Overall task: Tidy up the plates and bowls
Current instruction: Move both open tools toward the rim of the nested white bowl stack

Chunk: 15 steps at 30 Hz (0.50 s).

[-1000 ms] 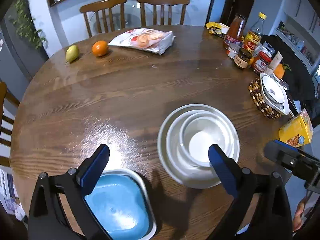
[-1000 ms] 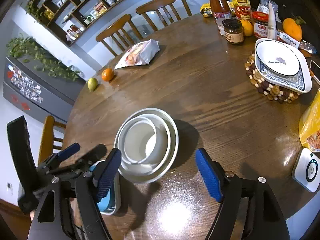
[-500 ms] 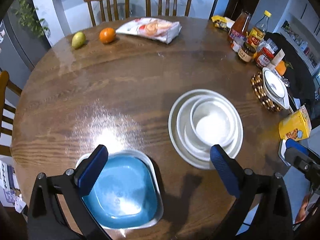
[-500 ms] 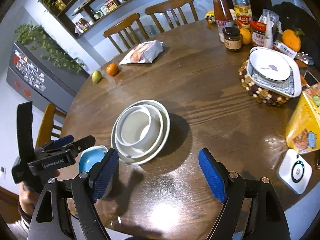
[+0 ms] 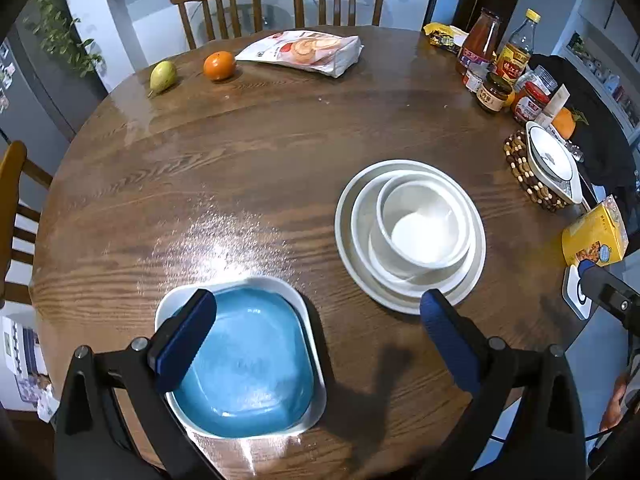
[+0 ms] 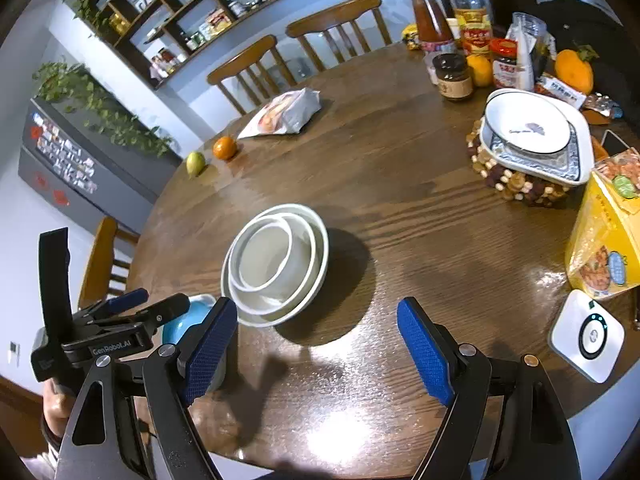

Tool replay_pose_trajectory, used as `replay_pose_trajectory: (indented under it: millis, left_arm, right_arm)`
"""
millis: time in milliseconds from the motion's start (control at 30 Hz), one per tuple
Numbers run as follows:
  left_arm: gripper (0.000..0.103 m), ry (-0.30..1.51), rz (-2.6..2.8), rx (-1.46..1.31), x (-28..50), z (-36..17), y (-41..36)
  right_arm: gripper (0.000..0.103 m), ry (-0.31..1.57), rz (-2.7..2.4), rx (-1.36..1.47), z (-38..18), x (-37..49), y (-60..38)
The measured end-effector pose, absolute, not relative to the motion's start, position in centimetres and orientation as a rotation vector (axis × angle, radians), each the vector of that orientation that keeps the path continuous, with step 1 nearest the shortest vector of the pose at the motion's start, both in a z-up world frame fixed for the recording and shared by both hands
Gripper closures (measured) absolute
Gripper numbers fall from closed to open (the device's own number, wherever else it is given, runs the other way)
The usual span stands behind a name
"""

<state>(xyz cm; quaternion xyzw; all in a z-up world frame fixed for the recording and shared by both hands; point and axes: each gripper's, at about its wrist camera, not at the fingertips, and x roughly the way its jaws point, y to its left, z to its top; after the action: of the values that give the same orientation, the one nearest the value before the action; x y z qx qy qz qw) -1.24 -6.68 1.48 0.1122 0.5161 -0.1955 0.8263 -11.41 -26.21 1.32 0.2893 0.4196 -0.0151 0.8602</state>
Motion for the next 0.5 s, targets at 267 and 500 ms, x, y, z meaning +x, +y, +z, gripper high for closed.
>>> replay_pose_trajectory:
  millis: [267,500]
  left_arm:
    - [0.001,1.089,-0.367,0.208,-2.1,1.9,-6.0]
    - [0.001,1.076,-0.340,0.149,-2.0,2.1,-5.5]
  right_arm:
    - [0.020,0.881,0.027,0.608,1.0,-11.2,-26.1]
    - [0.020,0.881,0.066,0.604,1.1,-10.5,-26.0]
